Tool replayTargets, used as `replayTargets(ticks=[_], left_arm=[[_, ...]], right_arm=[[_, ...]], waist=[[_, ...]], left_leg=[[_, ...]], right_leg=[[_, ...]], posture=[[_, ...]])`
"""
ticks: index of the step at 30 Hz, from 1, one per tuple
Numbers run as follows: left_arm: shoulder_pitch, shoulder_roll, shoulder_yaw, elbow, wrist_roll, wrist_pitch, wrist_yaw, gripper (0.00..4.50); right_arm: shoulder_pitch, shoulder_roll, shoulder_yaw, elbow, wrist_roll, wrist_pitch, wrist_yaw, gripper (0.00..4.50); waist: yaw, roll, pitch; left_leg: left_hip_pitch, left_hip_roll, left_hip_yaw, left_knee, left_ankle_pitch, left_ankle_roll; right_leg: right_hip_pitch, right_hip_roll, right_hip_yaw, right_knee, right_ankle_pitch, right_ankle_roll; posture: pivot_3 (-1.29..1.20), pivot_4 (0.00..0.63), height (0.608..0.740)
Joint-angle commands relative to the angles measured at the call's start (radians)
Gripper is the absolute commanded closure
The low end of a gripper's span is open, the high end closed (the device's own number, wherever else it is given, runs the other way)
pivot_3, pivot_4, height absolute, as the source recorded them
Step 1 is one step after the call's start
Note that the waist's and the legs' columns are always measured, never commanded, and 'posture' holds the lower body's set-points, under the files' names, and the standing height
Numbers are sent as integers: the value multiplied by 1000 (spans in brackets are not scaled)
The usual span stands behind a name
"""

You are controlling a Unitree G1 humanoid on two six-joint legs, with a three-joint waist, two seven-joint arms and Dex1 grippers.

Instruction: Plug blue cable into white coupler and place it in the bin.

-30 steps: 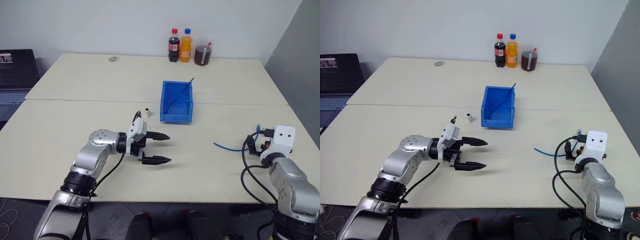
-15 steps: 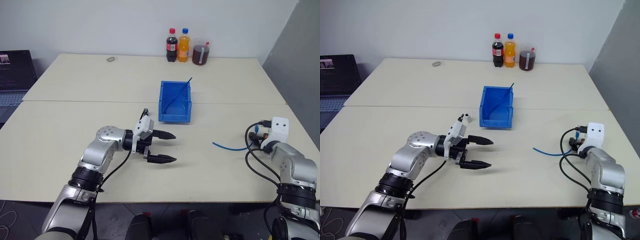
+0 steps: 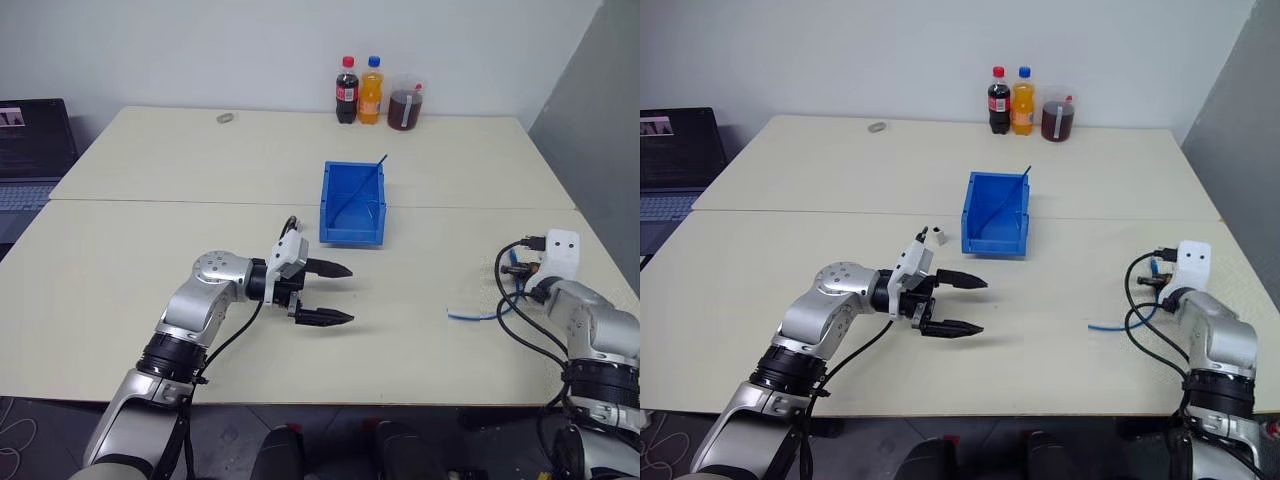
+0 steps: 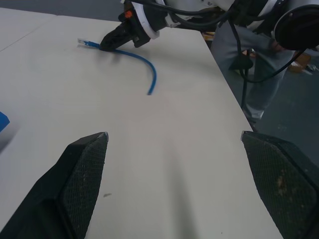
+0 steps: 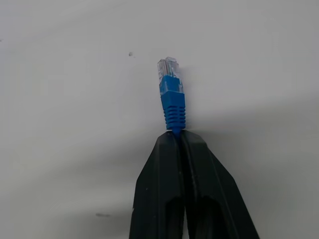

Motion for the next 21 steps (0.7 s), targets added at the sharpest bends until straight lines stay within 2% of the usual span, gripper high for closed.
replayTargets(ticks=[1,6,9,10,13,21], left_arm=[[11,29,27,-63,8,-10,15,0],[74,100,73,-97,6,10,42,0],[115,144,95,-110,3,20,51,0],[137,166,113,-115,1,28,59,0],[229,251,176,-124,7,41,79,0],[401,326,258,-207,-11,69,123,0]], right_arm=[[10,-146,122,-191,77,-52,293,4440],[-18,-284,336,-378,109,-148,588,4440],[-53,-300,467,-413,60,-255,683,4440],[-86,-280,541,-410,24,-301,713,4440],[-235,-128,779,-294,-117,-450,765,4440],[-430,152,973,71,-314,-687,761,4440]], waist=[[0,3,2],[-11,4,3],[-16,4,3],[-15,4,3],[-34,1,5],[-1,-1,6]], left_leg=[[0,0,0,0,0,0],[0,2,-2,0,0,0],[0,3,-3,-1,0,1],[0,3,-4,-1,0,1],[1,3,-2,0,0,1],[-4,2,-2,1,0,0]], right_leg=[[0,0,0,0,0,0],[0,4,0,-2,0,0],[0,5,-1,-3,-1,-1],[0,5,-1,-3,-1,-1],[0,4,0,-2,-1,-1],[-4,-1,-4,0,2,-6]], posture=[[0,150,740],[0,150,740],[0,150,740],[0,150,740],[0,150,740],[0,150,740]])
